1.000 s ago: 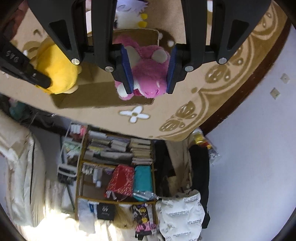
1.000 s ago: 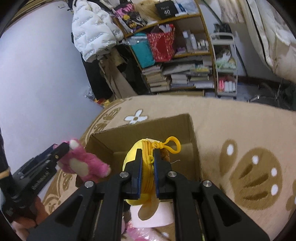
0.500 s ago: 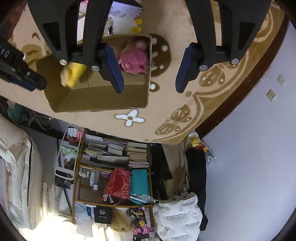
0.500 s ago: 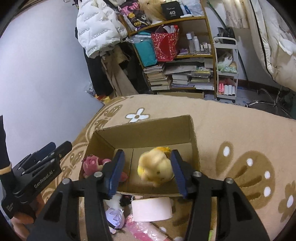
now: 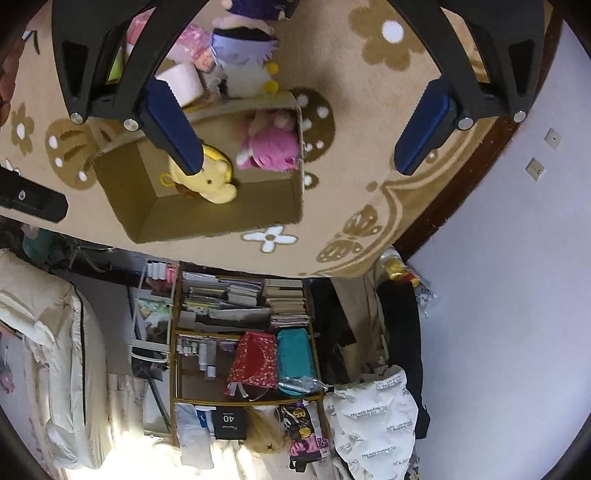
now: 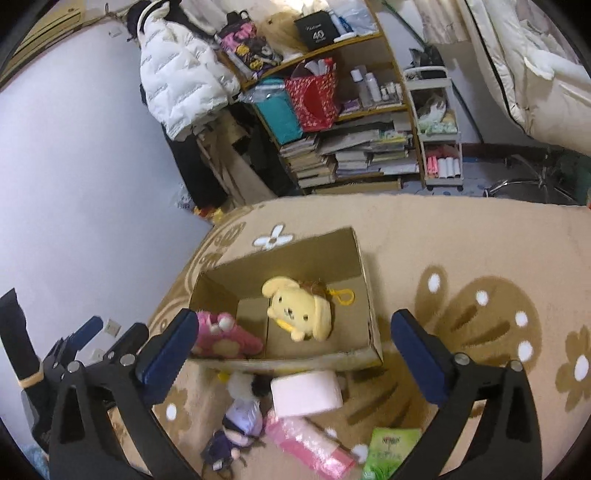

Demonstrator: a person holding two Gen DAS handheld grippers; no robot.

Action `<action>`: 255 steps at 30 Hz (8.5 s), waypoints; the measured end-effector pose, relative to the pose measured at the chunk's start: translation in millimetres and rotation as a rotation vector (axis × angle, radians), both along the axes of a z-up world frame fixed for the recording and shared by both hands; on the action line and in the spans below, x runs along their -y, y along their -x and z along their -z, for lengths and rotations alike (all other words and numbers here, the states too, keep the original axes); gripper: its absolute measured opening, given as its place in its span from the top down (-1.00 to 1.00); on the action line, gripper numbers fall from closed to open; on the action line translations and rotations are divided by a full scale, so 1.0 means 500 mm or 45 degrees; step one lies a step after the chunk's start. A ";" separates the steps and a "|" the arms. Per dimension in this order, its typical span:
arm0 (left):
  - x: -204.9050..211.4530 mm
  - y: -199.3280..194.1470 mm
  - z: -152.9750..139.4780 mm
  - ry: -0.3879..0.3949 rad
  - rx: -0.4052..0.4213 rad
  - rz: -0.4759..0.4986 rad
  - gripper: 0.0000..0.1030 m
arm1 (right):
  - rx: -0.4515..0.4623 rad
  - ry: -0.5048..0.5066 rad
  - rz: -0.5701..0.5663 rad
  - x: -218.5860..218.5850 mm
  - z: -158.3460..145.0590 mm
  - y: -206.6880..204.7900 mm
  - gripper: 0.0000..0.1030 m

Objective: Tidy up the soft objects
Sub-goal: 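Release the yellow dog into the box while the left tool drops the pink bear in, then lower the right tool onto the green tissue pack while the left tool grips the white-haired doll, then lift the green tissue pack with the right tool while the left tool carries the doll to the box, then open the right tool over the box while the left tool releases the doll inside, then move both tools back toward the pink roll and black tissue pack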

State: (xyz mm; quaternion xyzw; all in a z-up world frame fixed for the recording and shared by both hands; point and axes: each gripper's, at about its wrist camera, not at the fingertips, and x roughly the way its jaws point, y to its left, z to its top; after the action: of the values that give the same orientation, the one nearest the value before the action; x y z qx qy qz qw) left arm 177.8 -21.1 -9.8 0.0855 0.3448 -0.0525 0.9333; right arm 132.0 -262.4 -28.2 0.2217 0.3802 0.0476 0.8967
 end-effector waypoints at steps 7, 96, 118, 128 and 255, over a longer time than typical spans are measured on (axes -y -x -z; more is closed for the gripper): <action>-0.017 0.037 0.017 0.091 -0.081 -0.018 -0.99 | -0.065 0.069 -0.045 -0.004 0.030 0.043 -1.00; 0.025 0.082 0.280 0.031 -0.486 -0.014 -0.12 | -0.418 0.018 0.039 0.005 0.294 0.112 -0.10; 0.011 0.101 0.187 0.026 -0.265 -0.010 -0.12 | -0.175 0.039 -0.020 -0.011 0.171 0.115 -0.10; 0.012 0.099 0.108 0.050 -0.128 0.029 -0.12 | -0.115 0.106 -0.030 -0.022 0.106 0.096 -0.10; -0.038 0.070 0.328 0.011 -0.760 -0.149 -0.99 | -0.358 0.003 -0.380 -0.115 0.279 0.021 -0.52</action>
State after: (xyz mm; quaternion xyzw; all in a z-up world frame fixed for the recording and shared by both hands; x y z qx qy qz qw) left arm 142.6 -2.2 -174.0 0.0424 0.6079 -0.0227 0.7926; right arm 121.4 -204.9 -167.5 0.1663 0.5303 0.1483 0.8180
